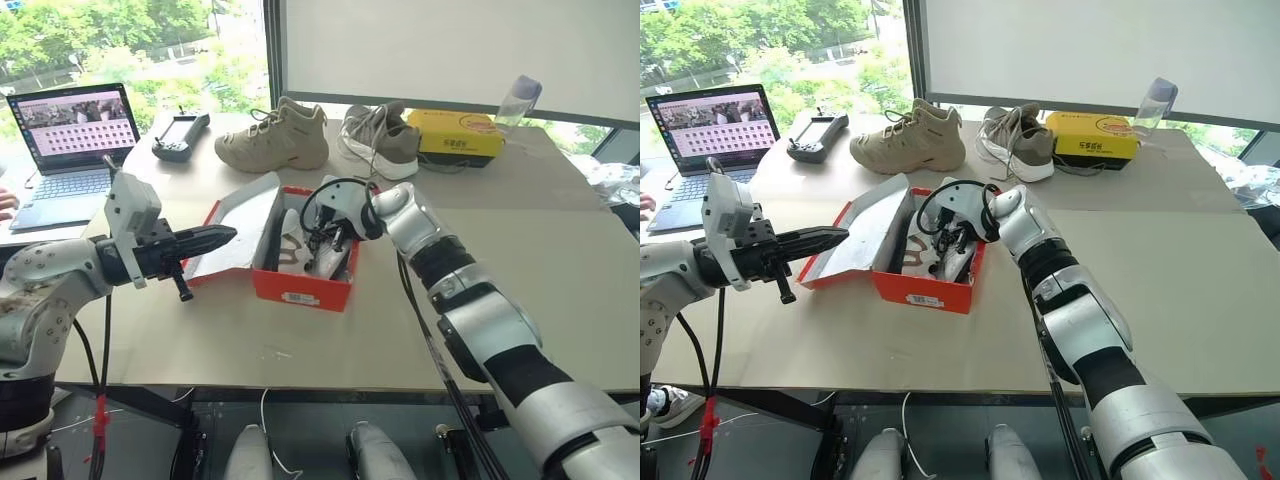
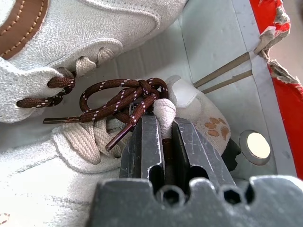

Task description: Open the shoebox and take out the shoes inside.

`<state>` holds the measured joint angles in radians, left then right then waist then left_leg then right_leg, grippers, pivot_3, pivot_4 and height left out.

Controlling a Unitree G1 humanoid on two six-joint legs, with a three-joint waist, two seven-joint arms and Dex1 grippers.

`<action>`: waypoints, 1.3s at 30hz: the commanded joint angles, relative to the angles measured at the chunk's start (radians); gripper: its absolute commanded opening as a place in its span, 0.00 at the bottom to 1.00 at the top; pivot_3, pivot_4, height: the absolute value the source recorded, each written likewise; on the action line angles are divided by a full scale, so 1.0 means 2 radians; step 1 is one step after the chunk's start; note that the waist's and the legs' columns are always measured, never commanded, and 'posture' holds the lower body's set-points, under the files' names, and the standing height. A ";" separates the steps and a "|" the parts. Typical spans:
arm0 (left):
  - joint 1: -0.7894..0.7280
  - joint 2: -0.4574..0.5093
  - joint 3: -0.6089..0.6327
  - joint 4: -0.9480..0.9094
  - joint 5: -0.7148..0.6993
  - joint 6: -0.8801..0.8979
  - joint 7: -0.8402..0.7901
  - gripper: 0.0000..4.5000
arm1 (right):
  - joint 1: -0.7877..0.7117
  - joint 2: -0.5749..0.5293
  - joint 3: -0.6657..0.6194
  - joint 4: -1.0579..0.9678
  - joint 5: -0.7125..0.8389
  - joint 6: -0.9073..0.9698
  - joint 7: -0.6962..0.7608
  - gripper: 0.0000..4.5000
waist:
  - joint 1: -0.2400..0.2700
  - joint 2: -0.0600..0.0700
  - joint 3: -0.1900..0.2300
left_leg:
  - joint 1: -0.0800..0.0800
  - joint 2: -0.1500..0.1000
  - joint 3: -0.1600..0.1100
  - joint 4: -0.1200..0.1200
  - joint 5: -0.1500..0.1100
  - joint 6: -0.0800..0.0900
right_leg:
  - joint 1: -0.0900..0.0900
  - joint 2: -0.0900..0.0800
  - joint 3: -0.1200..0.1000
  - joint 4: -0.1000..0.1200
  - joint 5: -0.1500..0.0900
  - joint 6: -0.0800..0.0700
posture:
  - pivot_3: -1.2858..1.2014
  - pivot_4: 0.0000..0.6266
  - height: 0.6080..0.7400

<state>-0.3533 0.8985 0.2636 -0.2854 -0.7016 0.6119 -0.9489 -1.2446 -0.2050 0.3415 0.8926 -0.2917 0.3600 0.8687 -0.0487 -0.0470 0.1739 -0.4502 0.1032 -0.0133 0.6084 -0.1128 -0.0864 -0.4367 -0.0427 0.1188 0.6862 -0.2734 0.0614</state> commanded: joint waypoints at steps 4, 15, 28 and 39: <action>-0.008 0.001 0.006 -0.005 0.008 -0.012 -0.003 0.00 | -0.022 -0.028 -0.028 -0.088 0.029 0.049 0.025 0.01 | 0.002 0.001 0.001 | -0.004 0.000 0.000 0.000 0.000 0.000 | -0.003 0.000 0.000 0.000 0.002 0.003 | 0.52 0.24 0.58; -0.003 0.002 0.010 -0.010 0.008 -0.009 -0.003 0.00 | 0.001 -0.072 -0.064 -0.217 0.086 0.148 0.044 0.01 | 0.003 0.001 0.001 | -0.011 0.000 0.000 0.000 0.000 0.000 | -0.010 0.000 0.000 0.000 0.002 0.002 | 0.52 0.24 0.58; -0.015 0.000 0.000 -0.004 0.015 -0.009 -0.001 0.00 | 0.017 -0.054 -0.153 -0.126 0.191 0.200 0.010 0.01 | 0.002 0.001 0.001 | -0.010 0.000 0.000 0.001 0.000 0.000 | -0.010 0.000 0.000 0.001 0.002 0.002 | 0.52 0.24 0.58; -0.015 0.004 -0.001 -0.004 0.021 -0.007 -0.004 0.00 | -0.014 -0.051 -0.288 -0.043 0.304 0.268 -0.048 0.01 | 0.001 0.001 0.001 | -0.011 0.000 0.000 0.001 0.000 0.000 | -0.010 0.000 0.000 0.001 0.004 -0.001 | 0.52 0.24 0.58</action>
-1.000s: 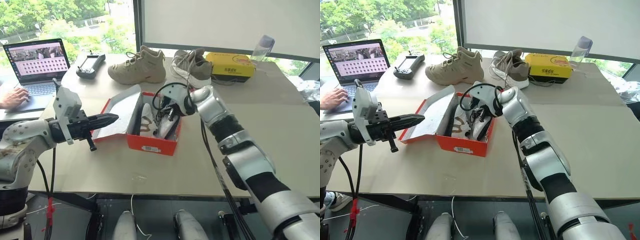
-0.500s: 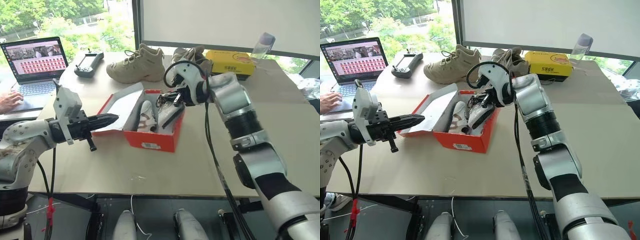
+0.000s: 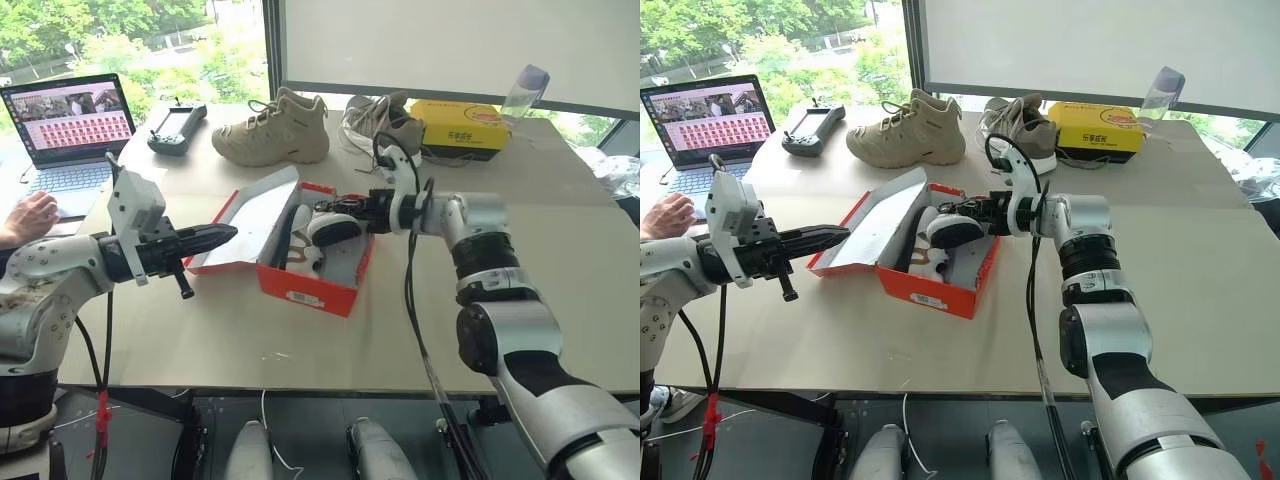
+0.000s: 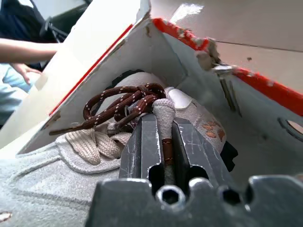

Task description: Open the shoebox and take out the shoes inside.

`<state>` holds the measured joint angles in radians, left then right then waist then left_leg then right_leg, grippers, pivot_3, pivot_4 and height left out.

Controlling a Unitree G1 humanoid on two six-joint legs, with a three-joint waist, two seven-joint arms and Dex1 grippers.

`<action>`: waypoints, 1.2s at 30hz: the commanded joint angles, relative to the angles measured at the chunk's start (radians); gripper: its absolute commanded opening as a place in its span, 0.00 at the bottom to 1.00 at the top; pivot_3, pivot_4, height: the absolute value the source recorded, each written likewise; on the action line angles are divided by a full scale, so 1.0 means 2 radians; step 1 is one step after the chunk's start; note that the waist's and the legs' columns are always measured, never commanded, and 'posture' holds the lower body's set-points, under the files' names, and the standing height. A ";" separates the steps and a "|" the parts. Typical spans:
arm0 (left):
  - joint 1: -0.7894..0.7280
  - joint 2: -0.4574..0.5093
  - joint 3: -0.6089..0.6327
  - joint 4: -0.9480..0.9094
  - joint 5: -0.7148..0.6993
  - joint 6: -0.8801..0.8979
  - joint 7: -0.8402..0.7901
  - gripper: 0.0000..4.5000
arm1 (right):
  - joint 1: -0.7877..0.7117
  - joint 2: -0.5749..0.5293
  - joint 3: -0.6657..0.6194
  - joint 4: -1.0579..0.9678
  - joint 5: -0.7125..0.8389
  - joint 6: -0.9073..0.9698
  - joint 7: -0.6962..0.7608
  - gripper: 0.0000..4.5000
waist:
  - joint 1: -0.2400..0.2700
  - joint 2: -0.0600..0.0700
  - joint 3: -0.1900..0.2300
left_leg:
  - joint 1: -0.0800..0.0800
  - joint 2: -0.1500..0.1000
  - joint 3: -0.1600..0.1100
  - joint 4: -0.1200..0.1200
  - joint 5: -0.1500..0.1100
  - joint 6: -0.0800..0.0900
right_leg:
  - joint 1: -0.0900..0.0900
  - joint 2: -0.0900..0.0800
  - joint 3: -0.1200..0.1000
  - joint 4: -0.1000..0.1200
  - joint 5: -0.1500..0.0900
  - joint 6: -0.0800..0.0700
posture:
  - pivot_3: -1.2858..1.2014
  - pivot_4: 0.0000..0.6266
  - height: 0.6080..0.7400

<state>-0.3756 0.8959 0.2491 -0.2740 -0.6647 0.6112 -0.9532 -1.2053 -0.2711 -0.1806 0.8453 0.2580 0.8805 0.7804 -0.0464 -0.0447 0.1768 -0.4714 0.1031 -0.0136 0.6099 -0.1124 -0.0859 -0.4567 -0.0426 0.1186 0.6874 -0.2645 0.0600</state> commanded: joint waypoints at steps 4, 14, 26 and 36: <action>-0.003 0.006 0.008 -0.011 0.002 -0.005 -0.002 0.00 | -0.041 -0.030 -0.031 -0.045 0.045 0.024 -0.004 0.01 | -0.001 0.000 0.000 | 0.000 0.000 0.000 0.000 0.000 0.000 | 0.000 0.000 0.000 0.000 0.000 0.000 | 0.52 0.24 0.58; -0.036 -0.014 0.042 -0.009 -0.050 0.013 0.017 0.00 | -0.048 -0.071 -0.029 -0.158 0.080 0.075 -0.018 0.01 | 0.001 0.000 0.000 | 0.000 0.000 0.000 0.000 0.000 0.000 | 0.000 0.000 0.000 0.000 0.000 0.000 | 0.52 0.24 0.58; -0.070 -0.042 0.063 0.000 -0.100 0.019 0.047 0.00 | -0.011 -0.129 -0.023 -0.180 0.063 0.035 -0.058 0.01 | 0.002 0.000 0.000 | 0.000 0.000 0.000 0.001 0.000 0.000 | 0.000 0.000 0.000 0.000 0.000 0.000 | 0.52 0.24 0.58; -0.067 -0.052 0.055 0.000 -0.095 0.011 0.048 0.00 | 0.096 -0.164 0.018 -0.135 -0.018 -0.124 -0.078 0.01 | 0.000 0.000 0.000 | 0.000 0.000 0.000 0.001 0.000 0.000 | 0.000 0.000 0.000 0.000 0.000 0.001 | 0.52 0.24 0.58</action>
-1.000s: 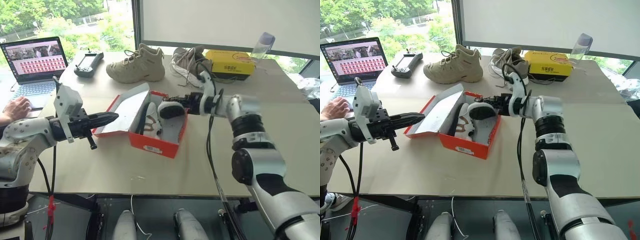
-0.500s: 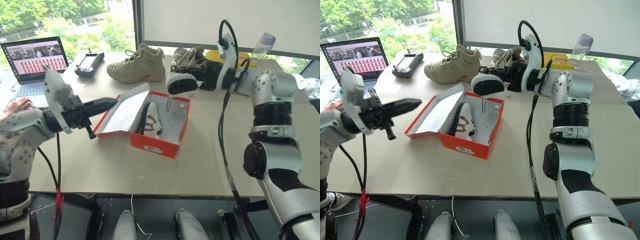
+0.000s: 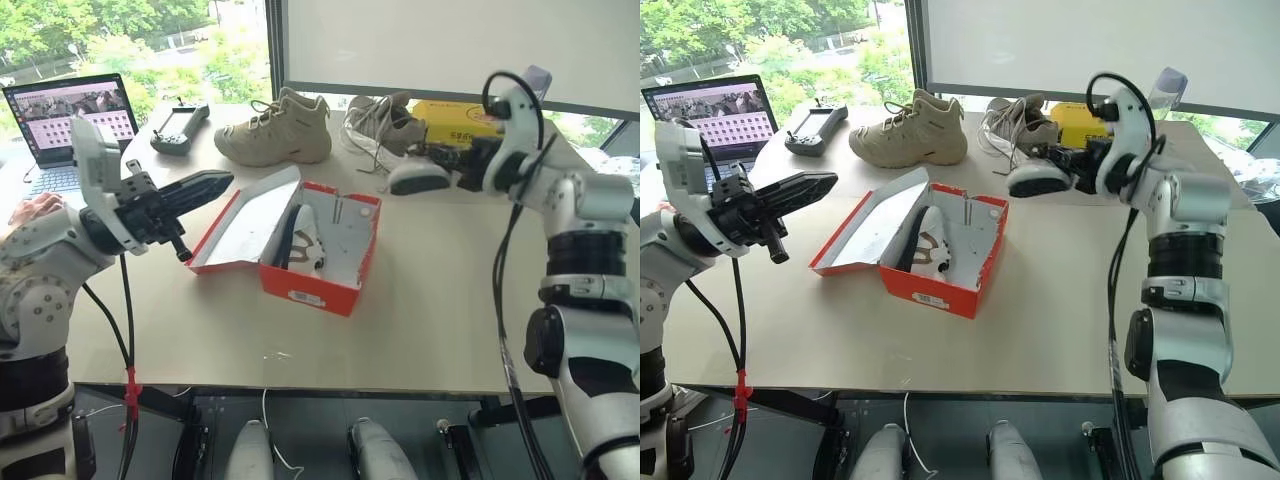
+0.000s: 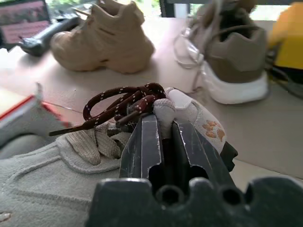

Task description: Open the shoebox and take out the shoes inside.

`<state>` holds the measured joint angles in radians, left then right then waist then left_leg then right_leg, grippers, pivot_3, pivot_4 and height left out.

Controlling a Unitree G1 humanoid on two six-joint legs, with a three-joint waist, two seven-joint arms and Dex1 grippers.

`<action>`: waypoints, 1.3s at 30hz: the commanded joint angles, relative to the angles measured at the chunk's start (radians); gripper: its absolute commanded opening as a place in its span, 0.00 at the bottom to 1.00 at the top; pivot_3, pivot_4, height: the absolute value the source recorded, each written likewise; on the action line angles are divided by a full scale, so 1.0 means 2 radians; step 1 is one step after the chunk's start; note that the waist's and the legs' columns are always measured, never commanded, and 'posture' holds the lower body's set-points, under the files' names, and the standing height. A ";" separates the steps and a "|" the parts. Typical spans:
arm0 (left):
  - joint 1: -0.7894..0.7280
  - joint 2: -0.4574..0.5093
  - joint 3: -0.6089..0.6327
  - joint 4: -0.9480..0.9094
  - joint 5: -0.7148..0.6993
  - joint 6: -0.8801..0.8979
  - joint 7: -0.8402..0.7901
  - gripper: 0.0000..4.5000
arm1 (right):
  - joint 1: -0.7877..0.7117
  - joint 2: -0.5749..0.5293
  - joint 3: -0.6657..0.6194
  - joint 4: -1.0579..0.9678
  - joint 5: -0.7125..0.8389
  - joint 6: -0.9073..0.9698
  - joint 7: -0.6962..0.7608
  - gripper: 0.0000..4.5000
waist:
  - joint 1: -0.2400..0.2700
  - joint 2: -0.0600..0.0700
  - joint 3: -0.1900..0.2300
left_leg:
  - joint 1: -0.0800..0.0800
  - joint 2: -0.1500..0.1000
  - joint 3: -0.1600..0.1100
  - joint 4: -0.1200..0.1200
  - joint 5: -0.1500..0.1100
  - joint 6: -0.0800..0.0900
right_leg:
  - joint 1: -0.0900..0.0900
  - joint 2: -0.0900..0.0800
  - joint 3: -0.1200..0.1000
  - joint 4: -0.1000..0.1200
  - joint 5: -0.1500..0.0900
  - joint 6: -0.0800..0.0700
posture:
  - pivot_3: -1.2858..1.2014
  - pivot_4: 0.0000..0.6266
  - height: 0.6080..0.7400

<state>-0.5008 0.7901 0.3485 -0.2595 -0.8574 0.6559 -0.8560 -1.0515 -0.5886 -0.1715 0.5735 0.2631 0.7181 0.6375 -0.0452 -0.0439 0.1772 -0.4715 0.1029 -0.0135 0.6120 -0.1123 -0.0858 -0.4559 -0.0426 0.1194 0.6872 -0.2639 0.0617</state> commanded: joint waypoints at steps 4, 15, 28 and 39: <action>-0.003 0.001 0.006 -0.007 0.000 -0.011 -0.002 0.00 | 0.055 0.003 0.033 0.013 -0.044 -0.065 -0.017 0.01 | -0.003 0.000 0.000 | 0.000 0.000 0.000 0.000 0.000 0.000 | 0.000 0.000 0.000 0.000 0.000 0.000 | 0.52 0.24 0.58; 0.002 0.007 0.004 0.001 0.006 -0.014 -0.017 0.00 | 0.121 -0.074 0.157 -0.033 -0.155 -0.029 0.008 0.85 | 0.003 0.000 0.000 | 0.008 0.000 0.000 0.002 0.000 0.000 | 0.010 0.000 0.000 -0.002 -0.002 0.004 | 0.52 0.24 0.58; 0.007 0.005 0.001 0.012 0.021 -0.020 -0.033 0.00 | 0.083 -0.087 0.124 -0.111 -0.135 -0.005 0.022 0.99 | 0.000 0.000 0.000 | 0.008 0.000 0.000 0.001 0.000 0.000 | 0.009 0.000 0.001 -0.002 -0.002 0.004 | 0.52 0.24 0.58; 0.043 0.006 0.007 0.028 0.026 -0.034 -0.054 0.00 | 0.002 -0.087 0.099 -0.204 -0.087 0.063 0.059 0.99 | 0.001 0.001 0.000 | 0.007 0.000 0.000 -0.001 0.000 0.000 | 0.008 0.000 0.001 -0.002 -0.002 0.004 | 0.52 0.24 0.58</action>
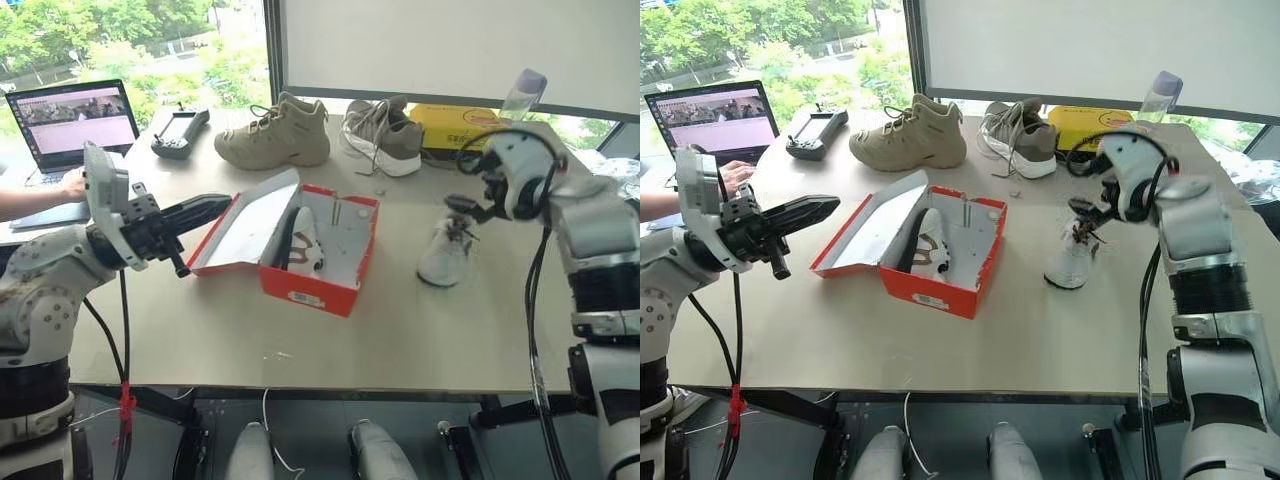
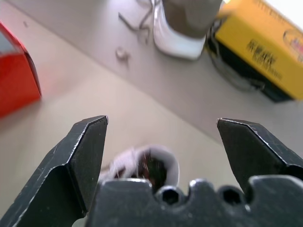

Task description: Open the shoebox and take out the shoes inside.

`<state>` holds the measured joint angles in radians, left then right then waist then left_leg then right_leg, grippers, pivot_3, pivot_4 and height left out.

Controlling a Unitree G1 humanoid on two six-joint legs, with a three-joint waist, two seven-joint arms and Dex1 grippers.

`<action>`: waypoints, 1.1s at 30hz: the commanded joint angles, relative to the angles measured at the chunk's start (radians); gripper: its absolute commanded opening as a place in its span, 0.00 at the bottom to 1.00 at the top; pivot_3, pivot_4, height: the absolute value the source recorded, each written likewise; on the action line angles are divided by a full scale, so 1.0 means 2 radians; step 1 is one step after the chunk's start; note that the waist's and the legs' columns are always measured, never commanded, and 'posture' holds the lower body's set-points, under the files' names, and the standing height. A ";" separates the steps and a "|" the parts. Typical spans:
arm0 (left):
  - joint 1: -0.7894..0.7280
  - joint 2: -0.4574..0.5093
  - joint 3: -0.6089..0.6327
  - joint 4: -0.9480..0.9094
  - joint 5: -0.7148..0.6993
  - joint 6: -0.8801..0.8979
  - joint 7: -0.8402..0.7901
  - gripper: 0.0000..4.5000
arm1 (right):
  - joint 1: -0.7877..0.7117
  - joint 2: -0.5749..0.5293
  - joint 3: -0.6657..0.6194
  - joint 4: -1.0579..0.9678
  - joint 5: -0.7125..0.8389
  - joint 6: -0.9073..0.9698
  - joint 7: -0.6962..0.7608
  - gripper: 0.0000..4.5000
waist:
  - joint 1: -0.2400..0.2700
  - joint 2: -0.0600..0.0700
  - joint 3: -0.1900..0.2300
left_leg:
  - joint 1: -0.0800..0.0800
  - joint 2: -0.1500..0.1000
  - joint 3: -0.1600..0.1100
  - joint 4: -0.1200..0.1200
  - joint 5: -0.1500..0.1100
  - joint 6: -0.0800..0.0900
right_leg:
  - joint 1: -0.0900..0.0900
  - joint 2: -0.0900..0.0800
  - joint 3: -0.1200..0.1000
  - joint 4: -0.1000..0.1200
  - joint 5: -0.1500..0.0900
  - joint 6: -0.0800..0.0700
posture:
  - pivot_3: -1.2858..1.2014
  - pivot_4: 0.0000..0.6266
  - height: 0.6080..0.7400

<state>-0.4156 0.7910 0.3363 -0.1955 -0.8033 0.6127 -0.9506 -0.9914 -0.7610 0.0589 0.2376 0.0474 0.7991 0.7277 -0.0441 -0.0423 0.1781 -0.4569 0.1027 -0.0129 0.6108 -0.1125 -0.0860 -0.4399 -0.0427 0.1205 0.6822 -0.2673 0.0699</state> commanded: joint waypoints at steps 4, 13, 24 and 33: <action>0.001 0.008 0.014 -0.005 -0.006 -0.007 -0.011 0.00 | -0.055 0.058 -0.009 -0.076 0.074 0.078 0.031 0.99 | -0.003 0.000 0.000 | 0.000 0.000 0.000 0.000 0.000 0.000 | 0.000 0.000 0.000 0.000 0.000 0.000 | 0.52 0.24 0.58; 0.011 0.014 0.003 -0.010 -0.010 -0.001 -0.037 0.00 | -0.054 0.189 0.017 -0.034 0.135 0.157 0.022 0.99 | 0.000 0.000 0.000 | -0.001 0.000 0.000 0.000 0.000 0.000 | -0.001 0.000 0.000 0.000 0.000 0.000 | 0.52 0.24 0.58; 0.008 0.014 0.002 -0.023 -0.011 0.005 -0.022 0.00 | -0.069 0.261 0.025 0.148 0.139 0.139 0.033 0.99 | 0.000 0.000 0.000 | -0.001 0.000 0.000 0.000 0.000 0.000 | -0.001 0.000 -0.001 0.000 0.000 0.000 | 0.52 0.24 0.58; 0.003 0.016 0.003 -0.027 -0.011 0.012 -0.013 0.00 | -0.098 0.300 0.015 0.243 0.138 0.104 0.051 0.99 | -0.001 0.000 0.000 | -0.001 0.000 0.000 0.000 0.000 0.000 | -0.001 0.000 -0.001 0.000 0.000 0.000 | 0.52 0.24 0.58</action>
<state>-0.3880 0.8070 0.3302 -0.2145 -0.8140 0.6352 -0.9866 -1.1518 -0.1754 0.1075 0.6970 0.3168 1.0458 0.8211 -0.0471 -0.0421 0.1783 -0.4592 0.1030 -0.0136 0.6110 -0.1124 -0.0859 -0.4411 -0.0426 0.1189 0.6826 -0.2669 0.0697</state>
